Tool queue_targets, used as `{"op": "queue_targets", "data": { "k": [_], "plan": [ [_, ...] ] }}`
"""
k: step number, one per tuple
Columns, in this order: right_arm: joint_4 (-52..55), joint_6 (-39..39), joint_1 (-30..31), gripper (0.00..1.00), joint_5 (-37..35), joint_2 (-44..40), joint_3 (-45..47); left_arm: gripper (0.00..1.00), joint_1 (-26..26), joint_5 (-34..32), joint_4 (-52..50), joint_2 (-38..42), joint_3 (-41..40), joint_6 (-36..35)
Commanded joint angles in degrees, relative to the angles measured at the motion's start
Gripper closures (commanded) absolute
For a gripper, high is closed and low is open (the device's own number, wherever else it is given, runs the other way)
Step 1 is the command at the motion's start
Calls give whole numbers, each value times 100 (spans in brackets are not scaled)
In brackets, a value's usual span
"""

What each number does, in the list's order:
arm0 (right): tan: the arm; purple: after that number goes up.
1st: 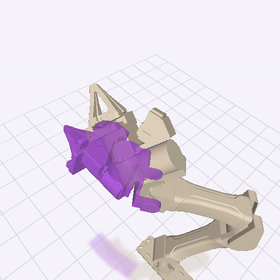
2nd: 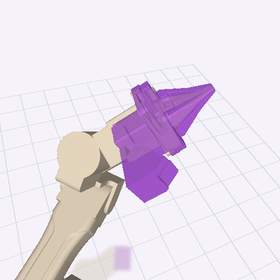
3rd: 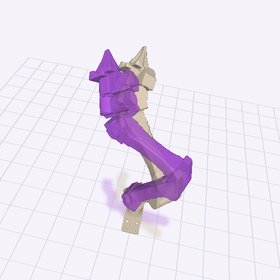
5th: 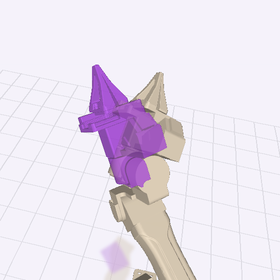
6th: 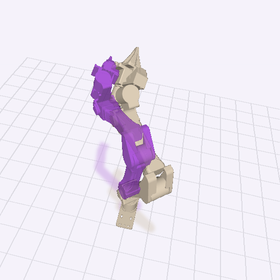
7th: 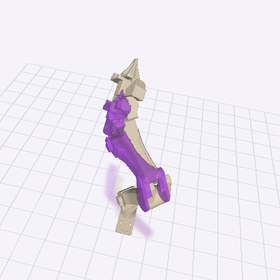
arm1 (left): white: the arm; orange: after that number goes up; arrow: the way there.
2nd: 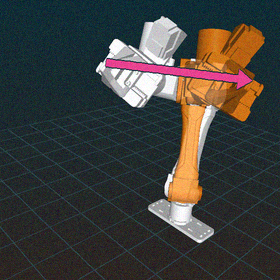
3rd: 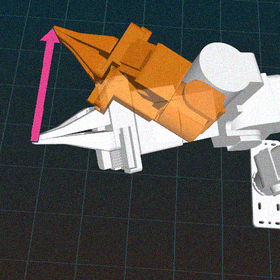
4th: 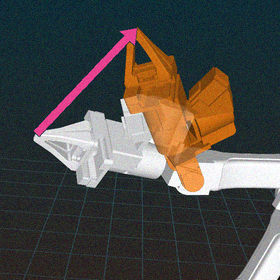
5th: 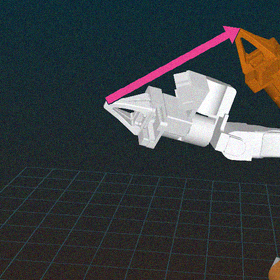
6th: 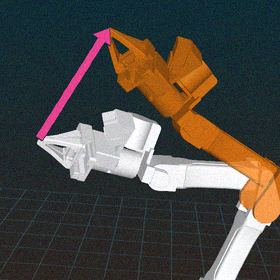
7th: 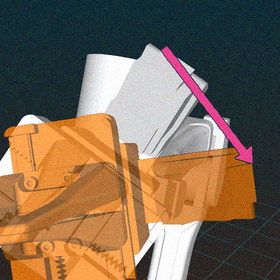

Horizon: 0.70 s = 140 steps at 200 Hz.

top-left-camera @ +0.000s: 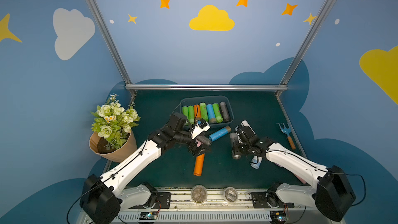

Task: Put the roll of trash bags into the storage box
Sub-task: Pick up the roll of trash bags from the center of the board, then place the roll of trash bags in the storage box.

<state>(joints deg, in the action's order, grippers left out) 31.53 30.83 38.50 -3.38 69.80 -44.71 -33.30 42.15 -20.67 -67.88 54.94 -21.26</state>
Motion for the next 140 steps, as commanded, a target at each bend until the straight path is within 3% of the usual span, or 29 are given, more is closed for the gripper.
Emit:
{"op": "queue_targets", "data": {
  "k": [1, 35, 82, 111, 140],
  "plan": [
    [230, -427, 17, 74, 40, -89, -445, 0, 80, -12, 346, 114, -85, 227],
    [710, -817, -42, 74, -194, 313, -1309, 0, 275, -534, 735, 262, -168, 667],
    [851, -1308, -417, 73, 43, 1071, -2359, 0, 485, -918, 1231, 303, -326, 986],
    [800, -1606, -746, 73, 375, 1659, -3029, 0, 682, -898, 1412, 184, -308, 1199],
    [722, -1916, -877, 74, 263, 2311, -3651, 0, 894, -846, 1563, 57, -248, 1379]
  ]
}}
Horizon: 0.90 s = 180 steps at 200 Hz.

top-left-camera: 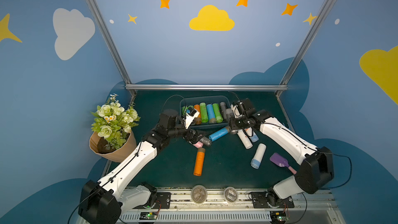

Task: Put the roll of trash bags into the storage box
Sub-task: Place the roll of trash bags in the storage box.

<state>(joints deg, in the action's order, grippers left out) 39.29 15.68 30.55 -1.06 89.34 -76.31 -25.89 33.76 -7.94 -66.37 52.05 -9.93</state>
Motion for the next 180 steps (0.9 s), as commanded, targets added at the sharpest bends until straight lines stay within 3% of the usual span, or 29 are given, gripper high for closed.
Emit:
{"op": "queue_targets", "data": {
  "k": [1, 180],
  "plan": [
    [-62, -414, -87, 74, 25, 379, -499, 0, 158, -8, 297, -99, 41, 260],
    [307, -674, -644, 74, -61, 3655, -3791, 0, 584, 225, 596, -155, 112, 501]
  ]
}}
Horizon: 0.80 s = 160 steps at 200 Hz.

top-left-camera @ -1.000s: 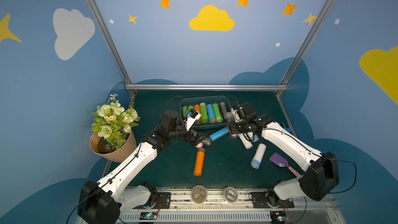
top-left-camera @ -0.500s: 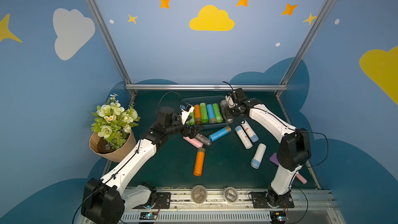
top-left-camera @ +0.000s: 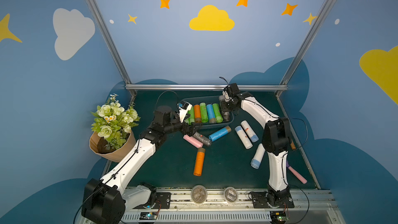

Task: Put the roll of trash bags into the storage box
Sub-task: Place the roll of trash bags in the storage box.

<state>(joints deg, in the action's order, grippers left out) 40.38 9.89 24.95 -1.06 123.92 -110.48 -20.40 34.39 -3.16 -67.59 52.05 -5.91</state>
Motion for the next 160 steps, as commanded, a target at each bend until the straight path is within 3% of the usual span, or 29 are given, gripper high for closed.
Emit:
{"op": "queue_targets", "data": {
  "k": [1, 160],
  "plan": [
    [202, -98, -86, 74, -65, 205, -385, 0, 36, 159, 120, -34, 112, 99],
    [943, -211, -377, 73, 2, 1047, -1184, 0, 75, 277, 78, -97, 147, 108]
  ]
}}
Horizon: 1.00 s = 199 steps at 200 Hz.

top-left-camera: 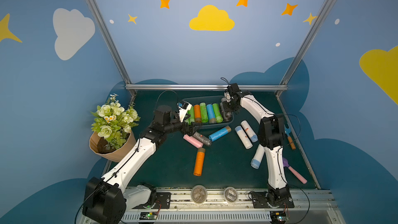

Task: Put the roll of trash bags into the storage box
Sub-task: Place the roll of trash bags in the storage box.

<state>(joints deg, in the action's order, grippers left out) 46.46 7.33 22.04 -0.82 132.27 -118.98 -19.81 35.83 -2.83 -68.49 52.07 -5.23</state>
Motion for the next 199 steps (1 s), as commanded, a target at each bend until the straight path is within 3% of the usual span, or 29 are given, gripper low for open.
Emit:
{"op": "queue_targets", "data": {
  "k": [1, 199],
  "plan": [
    [350, 47, -86, 73, -18, 221, -344, 0, 19, 134, 45, -11, 145, 40],
    [598, 23, -64, 49, -153, -39, -306, 0, 22, 385, 90, -78, 176, 142]
  ]
}}
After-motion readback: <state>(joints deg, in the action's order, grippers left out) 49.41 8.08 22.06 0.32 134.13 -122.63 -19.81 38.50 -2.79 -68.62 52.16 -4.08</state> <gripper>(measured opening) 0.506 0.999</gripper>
